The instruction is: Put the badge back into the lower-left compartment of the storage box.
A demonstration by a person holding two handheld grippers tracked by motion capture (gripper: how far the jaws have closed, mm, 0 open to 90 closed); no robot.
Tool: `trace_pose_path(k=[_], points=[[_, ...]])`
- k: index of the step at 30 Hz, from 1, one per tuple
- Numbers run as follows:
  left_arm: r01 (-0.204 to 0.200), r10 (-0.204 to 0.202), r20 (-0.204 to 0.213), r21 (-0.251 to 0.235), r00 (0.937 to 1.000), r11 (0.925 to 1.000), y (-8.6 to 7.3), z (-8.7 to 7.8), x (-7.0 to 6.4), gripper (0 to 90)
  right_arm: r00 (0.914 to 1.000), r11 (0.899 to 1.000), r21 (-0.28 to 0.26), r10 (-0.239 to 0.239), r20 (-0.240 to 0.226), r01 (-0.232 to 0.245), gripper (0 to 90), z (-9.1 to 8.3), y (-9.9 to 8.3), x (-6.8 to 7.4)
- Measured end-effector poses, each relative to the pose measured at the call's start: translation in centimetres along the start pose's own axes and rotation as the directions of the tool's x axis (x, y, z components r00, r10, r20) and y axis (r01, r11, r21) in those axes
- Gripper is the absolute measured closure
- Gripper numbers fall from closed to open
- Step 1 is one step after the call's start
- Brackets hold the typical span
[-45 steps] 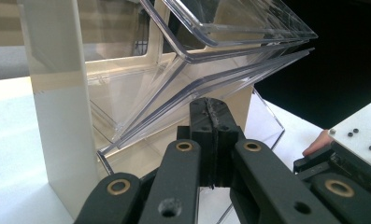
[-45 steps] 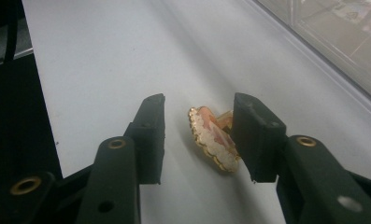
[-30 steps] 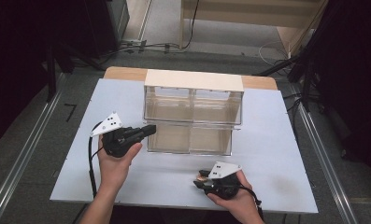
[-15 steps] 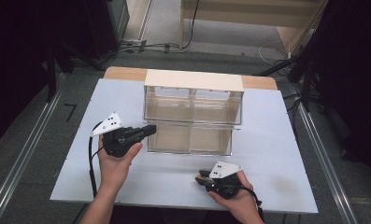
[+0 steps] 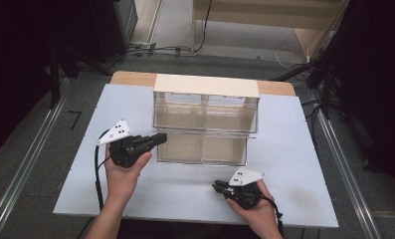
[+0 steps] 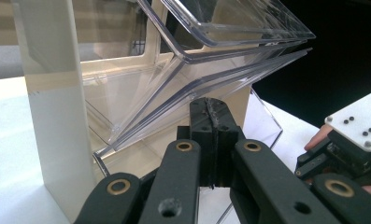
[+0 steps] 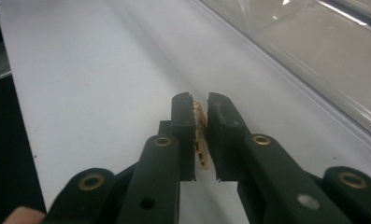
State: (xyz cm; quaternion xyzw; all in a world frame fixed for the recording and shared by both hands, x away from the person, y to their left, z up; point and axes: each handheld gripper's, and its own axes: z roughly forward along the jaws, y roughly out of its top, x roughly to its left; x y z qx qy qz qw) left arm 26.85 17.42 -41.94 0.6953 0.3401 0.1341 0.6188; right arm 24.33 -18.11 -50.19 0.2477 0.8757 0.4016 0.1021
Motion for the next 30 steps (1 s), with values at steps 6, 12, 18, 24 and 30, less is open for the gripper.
trace_pose_path(k=[6, 12, 18, 24, 30], points=[[0.001, -0.001, 0.003, 0.000, 1.0000, 1.0000, 0.0, 0.0, 0.0, 90.0, 0.9993, 0.999, 0.000, 0.033, 0.015, -0.033, 85.6, -0.2, -0.2, -0.5], [0.001, -0.001, 0.002, 0.000, 1.0000, 1.0000, 0.0, 0.0, 0.0, 90.0, 0.9992, 1.000, 0.005, 0.020, 0.035, -0.020, 86.3, -0.2, -0.1, -0.4], [0.000, 0.000, 0.003, -0.001, 1.0000, 1.0000, 0.0, 0.1, 0.0, 90.0, 0.9985, 1.000, 0.009, 0.021, 0.051, -0.021, 86.4, -0.4, -0.1, -0.4], [-0.001, 0.001, 0.003, 0.004, 1.0000, 1.0000, 0.0, 0.1, -0.1, 90.0, 0.9987, 1.000, -0.001, 0.016, 0.048, -0.016, 86.4, -0.7, 0.3, -0.2], [-0.001, 0.001, 0.002, 0.002, 1.0000, 1.0000, 0.0, 0.1, -0.1, 90.0, 0.9990, 1.000, -0.013, 0.008, 0.044, -0.007, 86.4, -0.9, 0.8, 0.1]])
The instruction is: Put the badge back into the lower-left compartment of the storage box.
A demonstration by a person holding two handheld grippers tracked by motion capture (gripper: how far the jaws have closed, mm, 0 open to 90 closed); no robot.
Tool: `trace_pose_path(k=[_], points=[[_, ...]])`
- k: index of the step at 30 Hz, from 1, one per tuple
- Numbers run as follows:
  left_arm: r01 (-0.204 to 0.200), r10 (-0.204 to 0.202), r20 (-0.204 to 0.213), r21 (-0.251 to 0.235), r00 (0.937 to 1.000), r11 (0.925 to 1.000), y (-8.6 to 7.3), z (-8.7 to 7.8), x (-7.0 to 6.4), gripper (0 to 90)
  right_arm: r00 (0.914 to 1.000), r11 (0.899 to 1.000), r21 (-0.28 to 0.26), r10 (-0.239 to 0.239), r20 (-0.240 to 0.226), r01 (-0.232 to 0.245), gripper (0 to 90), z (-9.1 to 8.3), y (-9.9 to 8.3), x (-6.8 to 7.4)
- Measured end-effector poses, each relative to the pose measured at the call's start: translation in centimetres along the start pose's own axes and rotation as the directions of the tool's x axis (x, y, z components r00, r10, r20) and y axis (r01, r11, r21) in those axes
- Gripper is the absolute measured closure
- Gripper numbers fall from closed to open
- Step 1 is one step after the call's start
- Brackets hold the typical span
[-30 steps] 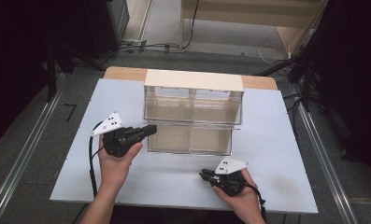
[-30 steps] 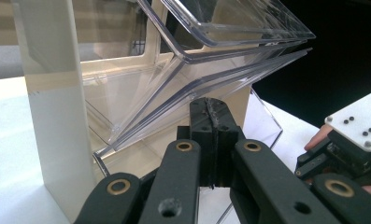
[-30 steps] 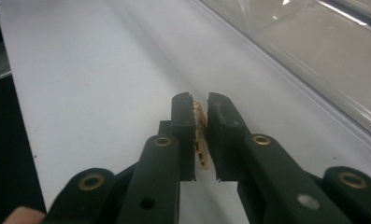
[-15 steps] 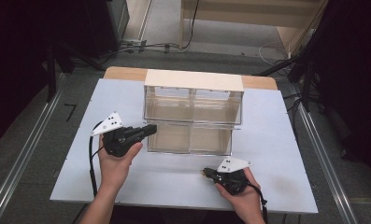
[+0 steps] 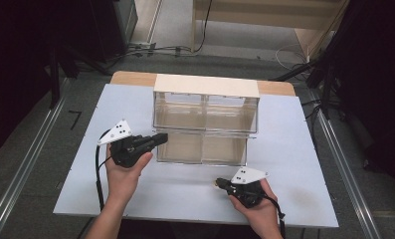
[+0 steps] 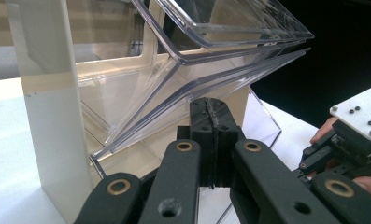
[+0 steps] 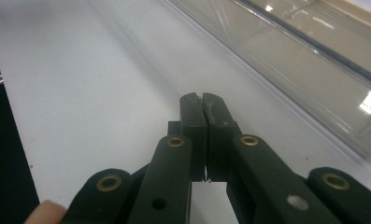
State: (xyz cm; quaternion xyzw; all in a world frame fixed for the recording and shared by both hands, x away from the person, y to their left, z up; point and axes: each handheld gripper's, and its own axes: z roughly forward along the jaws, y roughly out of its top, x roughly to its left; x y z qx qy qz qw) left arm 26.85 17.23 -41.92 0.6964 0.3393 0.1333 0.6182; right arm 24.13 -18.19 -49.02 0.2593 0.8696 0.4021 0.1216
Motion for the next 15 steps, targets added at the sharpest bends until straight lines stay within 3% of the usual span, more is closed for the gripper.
trace_pose_path(k=[15], points=[[0.000, 0.000, 0.000, -0.001, 1.0000, 1.0000, 0.0, 0.0, 0.0, 90.0, 0.9998, 0.999, -0.041, -0.017, -0.011, 0.017, 86.4, -0.8, 1.3, 0.5]])
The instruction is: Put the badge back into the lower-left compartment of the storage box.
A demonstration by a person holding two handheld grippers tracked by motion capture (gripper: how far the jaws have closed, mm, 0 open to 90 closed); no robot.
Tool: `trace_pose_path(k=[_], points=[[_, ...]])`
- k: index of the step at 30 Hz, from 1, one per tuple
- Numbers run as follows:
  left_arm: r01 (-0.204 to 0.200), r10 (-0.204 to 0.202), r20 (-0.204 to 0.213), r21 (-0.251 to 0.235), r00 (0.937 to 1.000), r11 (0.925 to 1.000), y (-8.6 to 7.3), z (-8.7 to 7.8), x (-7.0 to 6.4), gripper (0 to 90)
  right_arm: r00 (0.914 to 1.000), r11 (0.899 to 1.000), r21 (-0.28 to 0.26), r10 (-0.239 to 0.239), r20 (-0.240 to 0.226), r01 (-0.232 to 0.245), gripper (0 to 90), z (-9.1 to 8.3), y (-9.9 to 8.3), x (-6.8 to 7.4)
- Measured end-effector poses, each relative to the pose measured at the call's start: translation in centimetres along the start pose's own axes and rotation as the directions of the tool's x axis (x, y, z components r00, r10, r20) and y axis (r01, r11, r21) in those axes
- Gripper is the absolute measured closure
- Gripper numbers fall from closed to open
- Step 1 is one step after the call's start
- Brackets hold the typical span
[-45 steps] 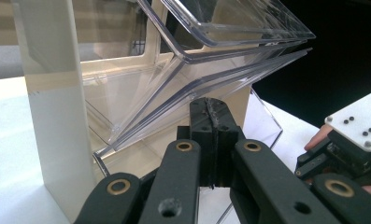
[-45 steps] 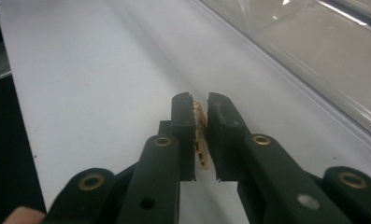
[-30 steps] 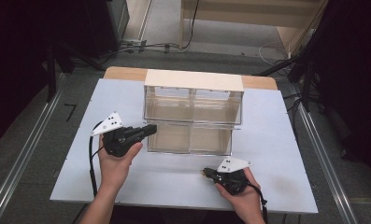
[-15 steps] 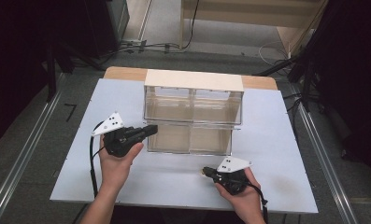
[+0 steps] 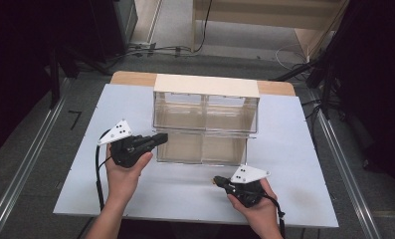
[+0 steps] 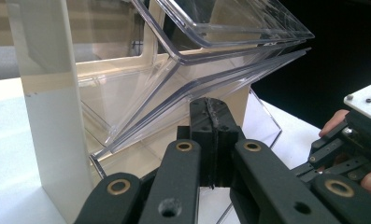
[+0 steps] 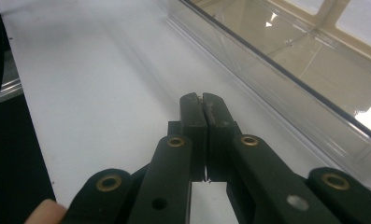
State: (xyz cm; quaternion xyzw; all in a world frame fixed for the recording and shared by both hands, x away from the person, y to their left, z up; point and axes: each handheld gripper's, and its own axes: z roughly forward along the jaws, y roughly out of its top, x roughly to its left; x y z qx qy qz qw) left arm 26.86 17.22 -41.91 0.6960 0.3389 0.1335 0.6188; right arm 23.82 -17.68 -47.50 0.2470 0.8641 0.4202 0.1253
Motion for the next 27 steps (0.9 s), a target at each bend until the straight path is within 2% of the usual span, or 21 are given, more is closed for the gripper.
trace_pose_path(k=[27], points=[[0.000, 0.000, 0.001, -0.001, 1.0000, 1.0000, 0.0, 0.0, 0.0, 90.0, 0.9999, 0.998, -0.064, -0.012, -0.010, 0.012, 86.4, -0.4, 2.1, 0.7]])
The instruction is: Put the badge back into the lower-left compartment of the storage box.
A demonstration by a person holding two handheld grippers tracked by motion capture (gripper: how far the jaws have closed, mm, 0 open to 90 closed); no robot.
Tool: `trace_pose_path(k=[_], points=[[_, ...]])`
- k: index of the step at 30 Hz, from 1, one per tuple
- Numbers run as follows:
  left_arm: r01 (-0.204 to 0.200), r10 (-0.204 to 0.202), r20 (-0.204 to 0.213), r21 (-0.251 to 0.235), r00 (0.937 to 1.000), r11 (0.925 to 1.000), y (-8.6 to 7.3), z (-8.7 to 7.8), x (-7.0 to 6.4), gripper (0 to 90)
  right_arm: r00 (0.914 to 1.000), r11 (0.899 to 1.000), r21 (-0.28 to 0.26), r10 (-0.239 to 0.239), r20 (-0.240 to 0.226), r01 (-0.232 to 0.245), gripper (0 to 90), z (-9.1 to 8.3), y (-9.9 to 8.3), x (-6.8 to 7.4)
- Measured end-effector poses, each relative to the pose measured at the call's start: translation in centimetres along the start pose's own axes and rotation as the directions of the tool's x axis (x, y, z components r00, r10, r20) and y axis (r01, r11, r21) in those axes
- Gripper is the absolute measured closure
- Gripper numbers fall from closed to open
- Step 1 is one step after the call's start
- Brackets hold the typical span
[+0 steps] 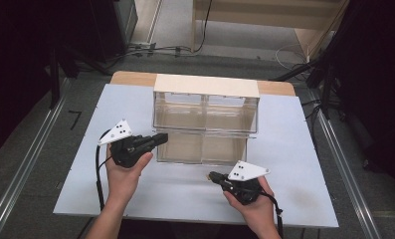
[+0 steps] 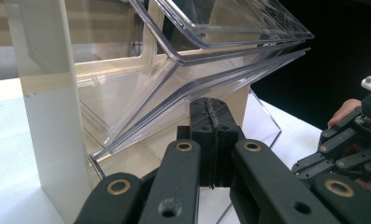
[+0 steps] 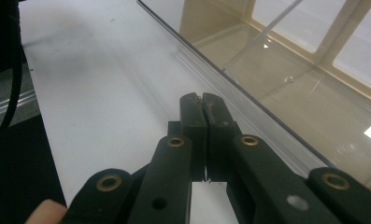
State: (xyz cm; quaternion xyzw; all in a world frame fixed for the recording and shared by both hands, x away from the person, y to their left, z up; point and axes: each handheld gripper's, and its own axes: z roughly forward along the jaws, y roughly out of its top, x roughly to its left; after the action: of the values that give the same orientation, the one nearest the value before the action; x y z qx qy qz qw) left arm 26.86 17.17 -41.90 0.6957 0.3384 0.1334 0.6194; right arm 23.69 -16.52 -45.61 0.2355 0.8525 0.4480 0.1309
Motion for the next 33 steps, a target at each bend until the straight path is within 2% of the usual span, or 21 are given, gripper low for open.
trace_pose_path(k=[33], points=[[0.000, 0.000, 0.002, -0.001, 1.0000, 1.0000, 0.0, 0.1, 0.0, 90.0, 1.0000, 0.998, -0.066, -0.005, 0.003, 0.005, 86.4, 0.4, 2.0, 0.6]])
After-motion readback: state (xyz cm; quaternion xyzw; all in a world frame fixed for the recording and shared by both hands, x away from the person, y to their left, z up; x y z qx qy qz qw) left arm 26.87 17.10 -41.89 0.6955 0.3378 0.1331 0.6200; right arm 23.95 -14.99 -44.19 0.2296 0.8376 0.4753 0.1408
